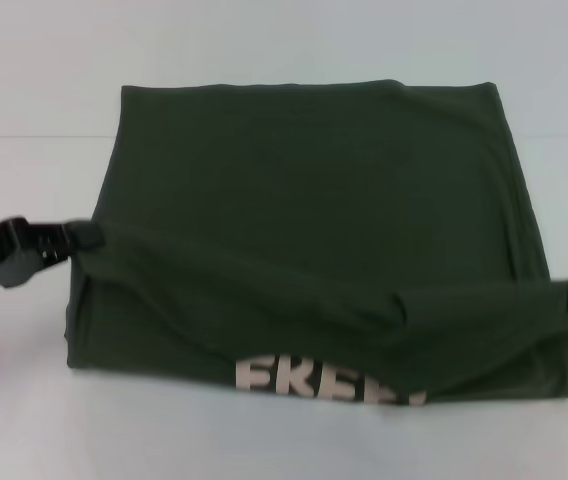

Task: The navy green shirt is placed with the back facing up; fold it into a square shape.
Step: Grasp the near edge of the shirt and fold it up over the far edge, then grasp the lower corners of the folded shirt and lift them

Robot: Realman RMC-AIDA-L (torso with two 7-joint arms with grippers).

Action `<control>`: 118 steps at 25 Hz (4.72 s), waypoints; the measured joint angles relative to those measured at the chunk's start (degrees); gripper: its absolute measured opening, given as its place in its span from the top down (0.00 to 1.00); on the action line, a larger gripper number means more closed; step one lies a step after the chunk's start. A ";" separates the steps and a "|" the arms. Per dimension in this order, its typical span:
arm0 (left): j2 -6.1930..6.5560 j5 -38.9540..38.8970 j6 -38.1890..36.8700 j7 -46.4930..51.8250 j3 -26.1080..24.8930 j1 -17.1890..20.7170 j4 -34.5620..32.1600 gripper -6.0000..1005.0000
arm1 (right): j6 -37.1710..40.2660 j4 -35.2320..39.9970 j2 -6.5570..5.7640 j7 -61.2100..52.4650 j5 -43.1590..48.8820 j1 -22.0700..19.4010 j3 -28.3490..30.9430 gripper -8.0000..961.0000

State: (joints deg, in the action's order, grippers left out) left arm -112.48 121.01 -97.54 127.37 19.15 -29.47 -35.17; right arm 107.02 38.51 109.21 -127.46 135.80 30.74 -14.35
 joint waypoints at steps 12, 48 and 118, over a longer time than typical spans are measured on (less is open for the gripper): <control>-3.29 -6.10 10.80 -7.36 -1.55 -0.08 2.18 0.97 | -16.32 -6.61 2.23 2.67 -7.69 0.30 -0.30 0.87; -8.50 -9.21 34.41 -15.96 1.02 -5.74 4.41 0.97 | -41.57 -7.45 5.87 7.14 -11.28 5.64 -5.67 0.83; -0.76 -3.62 29.74 -7.82 18.39 0.49 5.02 0.16 | -16.48 -8.91 8.82 41.26 -14.59 -5.25 -11.49 0.08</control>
State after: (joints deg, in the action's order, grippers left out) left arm -113.23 117.39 -67.80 119.54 37.53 -28.97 -30.15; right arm 90.54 29.60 118.03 -86.20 121.21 25.50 -25.84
